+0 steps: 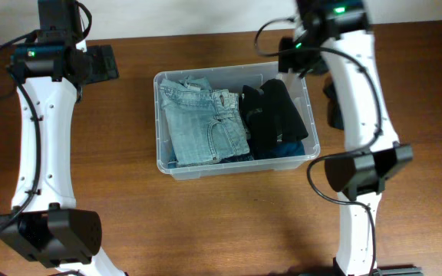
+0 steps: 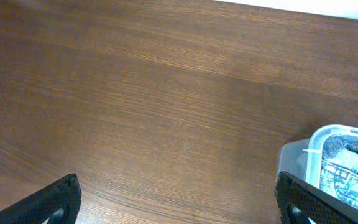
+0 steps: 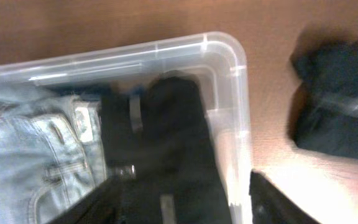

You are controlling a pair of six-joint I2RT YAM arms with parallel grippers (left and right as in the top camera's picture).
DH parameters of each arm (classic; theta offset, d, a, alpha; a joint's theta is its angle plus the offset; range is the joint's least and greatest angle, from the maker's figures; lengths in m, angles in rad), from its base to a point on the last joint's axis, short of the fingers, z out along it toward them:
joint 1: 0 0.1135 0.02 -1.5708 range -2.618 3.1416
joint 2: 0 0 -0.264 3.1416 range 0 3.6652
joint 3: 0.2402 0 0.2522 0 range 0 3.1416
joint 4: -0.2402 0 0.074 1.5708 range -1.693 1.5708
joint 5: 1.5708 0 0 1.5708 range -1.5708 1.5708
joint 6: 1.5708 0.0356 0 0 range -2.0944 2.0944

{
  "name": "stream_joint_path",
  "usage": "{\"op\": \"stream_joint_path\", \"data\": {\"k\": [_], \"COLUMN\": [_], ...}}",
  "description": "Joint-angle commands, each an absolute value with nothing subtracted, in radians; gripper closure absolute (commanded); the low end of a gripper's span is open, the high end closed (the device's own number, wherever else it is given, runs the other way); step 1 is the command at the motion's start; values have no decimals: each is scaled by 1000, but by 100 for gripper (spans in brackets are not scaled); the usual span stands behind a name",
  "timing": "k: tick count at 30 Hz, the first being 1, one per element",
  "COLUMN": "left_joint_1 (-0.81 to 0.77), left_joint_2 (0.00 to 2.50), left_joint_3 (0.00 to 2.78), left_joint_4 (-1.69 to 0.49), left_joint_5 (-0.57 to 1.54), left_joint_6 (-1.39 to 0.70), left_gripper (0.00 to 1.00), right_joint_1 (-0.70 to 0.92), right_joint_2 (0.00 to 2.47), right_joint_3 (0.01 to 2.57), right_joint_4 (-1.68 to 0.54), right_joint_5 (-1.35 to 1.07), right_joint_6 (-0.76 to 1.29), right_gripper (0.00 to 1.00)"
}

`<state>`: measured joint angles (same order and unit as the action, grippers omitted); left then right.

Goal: Pack container
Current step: 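Return the right gripper to the second black garment and grasp it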

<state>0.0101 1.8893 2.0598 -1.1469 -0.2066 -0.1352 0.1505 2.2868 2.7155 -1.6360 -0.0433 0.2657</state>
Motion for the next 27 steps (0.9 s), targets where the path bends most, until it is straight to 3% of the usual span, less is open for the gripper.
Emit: {"op": "stream_joint_path", "data": {"k": [1, 11, 16, 23, 27], "left_joint_1": [16, 16, 16, 16, 16], "left_joint_2": [1873, 1873, 1873, 1873, 1873], "left_joint_3": [2071, 2071, 2071, 2071, 2071], "left_joint_4": [-1143, -1137, -1137, -1135, -1129], "left_joint_5": [-206, -206, -206, -206, -206], "left_joint_6": [-140, -140, -140, -140, -140], "left_gripper": [1, 1, 1, 1, 1], "right_joint_1": [48, -377, -562, -669, -661], "right_joint_2": [2283, 2284, 2284, 2284, 2284], "right_joint_3": [2774, 2626, 2415, 2149, 2072], "right_joint_4": [-1653, -1668, -1639, -1559, -1468], "right_joint_5": [-100, -264, -397, -572, -572], "right_joint_6": [259, 121, -38, -249, -269], "right_gripper": [33, 20, 11, 11, 11]}}
